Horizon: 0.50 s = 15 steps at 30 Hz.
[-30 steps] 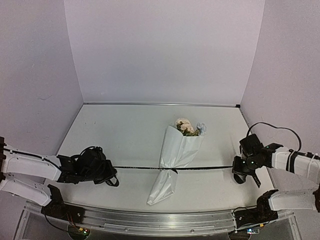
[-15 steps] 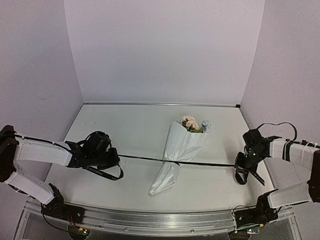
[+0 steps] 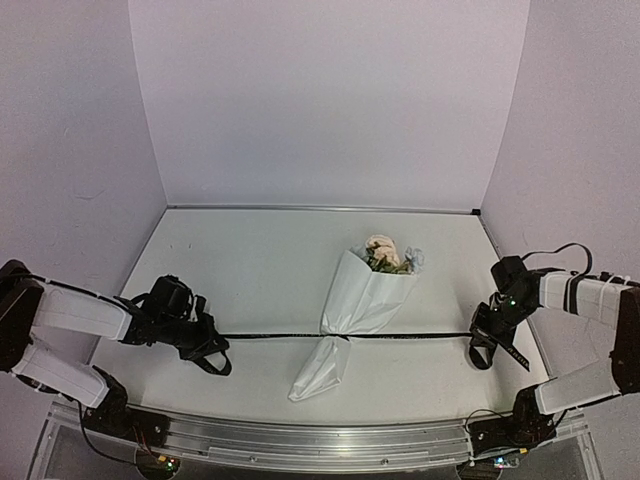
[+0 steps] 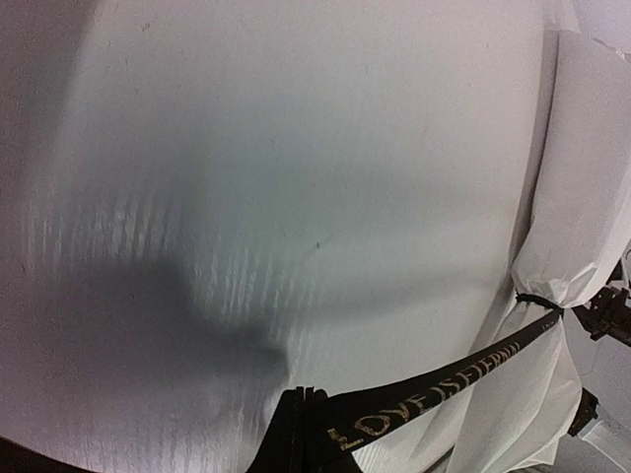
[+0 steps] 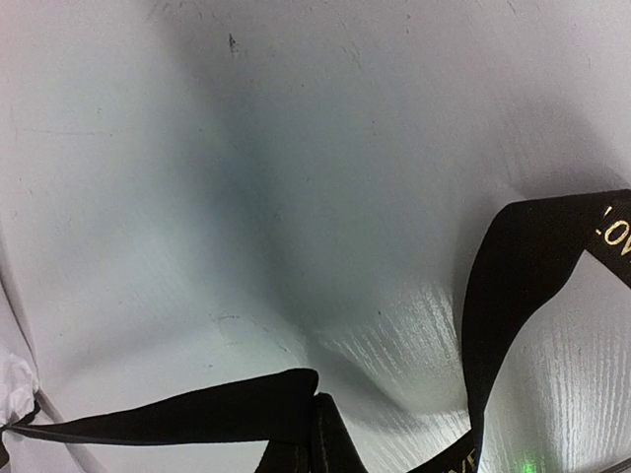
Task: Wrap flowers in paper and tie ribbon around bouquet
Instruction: Tie the ribbon around the folded bouquet.
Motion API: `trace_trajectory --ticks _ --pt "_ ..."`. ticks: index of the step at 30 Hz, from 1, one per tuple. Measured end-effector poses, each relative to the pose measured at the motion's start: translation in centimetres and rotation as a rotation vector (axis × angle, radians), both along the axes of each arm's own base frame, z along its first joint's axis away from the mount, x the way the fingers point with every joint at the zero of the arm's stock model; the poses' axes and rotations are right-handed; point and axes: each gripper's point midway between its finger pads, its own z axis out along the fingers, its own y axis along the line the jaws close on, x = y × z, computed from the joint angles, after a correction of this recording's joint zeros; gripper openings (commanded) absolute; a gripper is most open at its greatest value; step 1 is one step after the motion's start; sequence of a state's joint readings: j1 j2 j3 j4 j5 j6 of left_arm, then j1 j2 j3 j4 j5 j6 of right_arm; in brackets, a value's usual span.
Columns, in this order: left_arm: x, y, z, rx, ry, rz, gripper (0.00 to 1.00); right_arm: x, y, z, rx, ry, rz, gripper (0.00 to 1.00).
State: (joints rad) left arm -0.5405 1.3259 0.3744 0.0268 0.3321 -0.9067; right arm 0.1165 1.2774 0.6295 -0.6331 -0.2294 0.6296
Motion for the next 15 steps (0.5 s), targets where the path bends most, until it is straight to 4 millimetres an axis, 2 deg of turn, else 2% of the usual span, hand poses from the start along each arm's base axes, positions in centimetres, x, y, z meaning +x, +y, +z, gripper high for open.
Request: trace_trajectory --ticks 5,10,12,15 --pt "-3.4 -1.6 0.4 0.044 -0.003 -0.053 0.00 0.9 -0.9 0.4 -0.021 0.040 -0.035 0.00" --pt "-6.8 -3.1 -0.3 0.143 0.001 -0.134 0.00 3.0 -1.4 1.1 -0.031 0.069 -0.044 0.00" --pt "-7.6 -4.1 -0.4 0.197 -0.007 -0.177 0.00 3.9 -1.2 1.6 -0.037 0.070 -0.025 0.00" --pt "-7.4 -6.1 -0.1 0.247 -0.034 -0.220 0.00 4.4 -0.9 2.6 -0.066 0.070 0.030 0.00"
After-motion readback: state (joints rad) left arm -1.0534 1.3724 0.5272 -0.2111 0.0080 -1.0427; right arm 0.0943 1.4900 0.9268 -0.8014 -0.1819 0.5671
